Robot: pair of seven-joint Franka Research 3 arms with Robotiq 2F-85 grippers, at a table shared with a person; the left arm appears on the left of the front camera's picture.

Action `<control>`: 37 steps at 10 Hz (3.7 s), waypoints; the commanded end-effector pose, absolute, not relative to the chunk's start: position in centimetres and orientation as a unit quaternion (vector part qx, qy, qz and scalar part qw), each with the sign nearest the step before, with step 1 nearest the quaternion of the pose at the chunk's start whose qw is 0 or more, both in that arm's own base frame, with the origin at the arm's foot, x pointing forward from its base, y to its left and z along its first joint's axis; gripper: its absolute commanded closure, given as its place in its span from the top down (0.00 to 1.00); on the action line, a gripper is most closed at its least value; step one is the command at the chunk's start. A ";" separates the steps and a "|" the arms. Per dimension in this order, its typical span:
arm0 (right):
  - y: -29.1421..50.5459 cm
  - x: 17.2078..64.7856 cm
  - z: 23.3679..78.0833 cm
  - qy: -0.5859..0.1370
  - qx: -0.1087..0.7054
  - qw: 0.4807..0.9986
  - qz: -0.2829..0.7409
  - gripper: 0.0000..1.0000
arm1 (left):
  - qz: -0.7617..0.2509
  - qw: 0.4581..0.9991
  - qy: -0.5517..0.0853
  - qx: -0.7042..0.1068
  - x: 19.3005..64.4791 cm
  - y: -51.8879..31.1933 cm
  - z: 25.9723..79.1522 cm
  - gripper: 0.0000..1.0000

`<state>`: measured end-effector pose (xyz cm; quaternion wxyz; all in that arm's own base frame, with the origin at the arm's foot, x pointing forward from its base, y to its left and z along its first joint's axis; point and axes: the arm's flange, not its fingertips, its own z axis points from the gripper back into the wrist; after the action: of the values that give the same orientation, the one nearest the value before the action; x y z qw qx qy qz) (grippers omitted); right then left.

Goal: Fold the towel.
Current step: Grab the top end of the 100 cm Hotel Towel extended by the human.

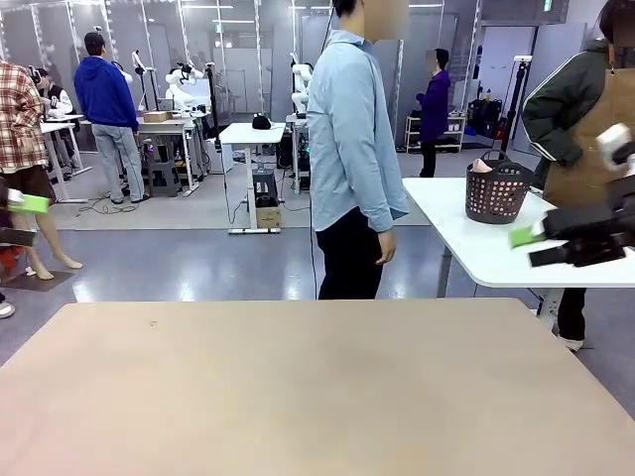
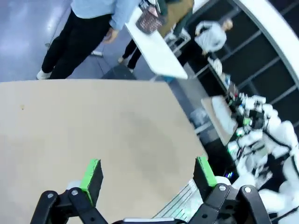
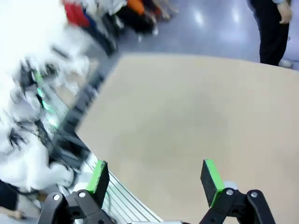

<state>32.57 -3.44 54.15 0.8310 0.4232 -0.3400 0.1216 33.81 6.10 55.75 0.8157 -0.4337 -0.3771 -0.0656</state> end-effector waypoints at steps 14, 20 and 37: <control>-19.9 27.7 46.2 -0.445 0.545 0.710 -0.019 1.00 | 0.236 0.761 -0.435 -0.418 28.5 20.7 53.3 1.00; -19.9 27.7 46.2 -0.445 0.545 0.710 -0.019 1.00 | 0.236 0.761 -0.435 -0.418 28.5 20.7 53.3 1.00; -19.9 27.7 46.2 -0.445 0.545 0.710 -0.019 1.00 | 0.236 0.761 -0.435 -0.418 28.5 20.7 53.3 1.00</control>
<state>27.49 -19.73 46.01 0.7145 0.5451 -0.4381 -0.0213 28.20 20.64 53.38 0.7654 -0.4126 -0.4299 0.2432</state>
